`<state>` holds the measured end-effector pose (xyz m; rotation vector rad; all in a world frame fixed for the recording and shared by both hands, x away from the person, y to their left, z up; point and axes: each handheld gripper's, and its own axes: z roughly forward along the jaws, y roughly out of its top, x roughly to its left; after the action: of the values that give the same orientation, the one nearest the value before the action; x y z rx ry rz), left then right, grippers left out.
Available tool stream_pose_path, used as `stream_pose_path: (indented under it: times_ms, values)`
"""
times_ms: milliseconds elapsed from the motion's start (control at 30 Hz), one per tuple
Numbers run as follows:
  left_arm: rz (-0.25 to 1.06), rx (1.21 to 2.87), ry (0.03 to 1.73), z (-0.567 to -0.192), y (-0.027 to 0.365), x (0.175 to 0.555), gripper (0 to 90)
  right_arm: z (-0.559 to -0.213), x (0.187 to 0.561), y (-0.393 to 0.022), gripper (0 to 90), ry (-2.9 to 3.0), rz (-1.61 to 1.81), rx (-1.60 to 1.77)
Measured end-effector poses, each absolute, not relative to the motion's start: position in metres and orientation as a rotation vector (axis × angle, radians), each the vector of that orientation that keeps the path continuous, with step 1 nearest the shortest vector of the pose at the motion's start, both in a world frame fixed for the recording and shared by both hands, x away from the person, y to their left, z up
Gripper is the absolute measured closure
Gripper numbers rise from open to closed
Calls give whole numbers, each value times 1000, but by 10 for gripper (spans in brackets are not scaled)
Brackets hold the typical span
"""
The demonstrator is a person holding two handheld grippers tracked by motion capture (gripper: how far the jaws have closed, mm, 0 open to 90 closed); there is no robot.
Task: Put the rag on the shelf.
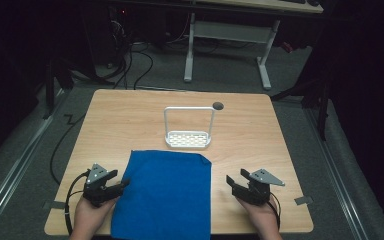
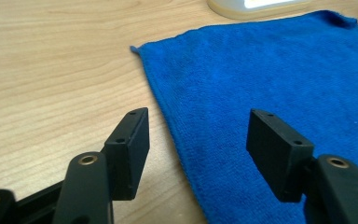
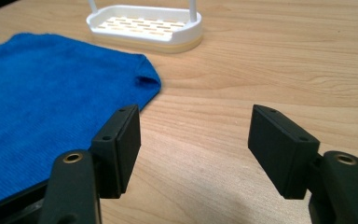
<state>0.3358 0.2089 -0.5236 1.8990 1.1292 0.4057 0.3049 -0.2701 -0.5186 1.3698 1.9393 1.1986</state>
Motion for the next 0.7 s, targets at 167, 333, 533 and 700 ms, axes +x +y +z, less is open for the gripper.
stream_pose_path:
  times_ms: [167,333,533,700]
  values:
    - [352,1897,1150,-525,210,340,426,-523,304,-270,404,1996,1149,1337]
    - [396,1905,1137,-525,210,338,428,-524,305,-271,412,1994,1142,1314]
    - [375,1907,1136,-526,212,337,472,-523,307,-270,463,1982,1146,1307]
    - [377,1913,1105,-526,212,334,518,-518,308,-256,516,2039,1209,1283]
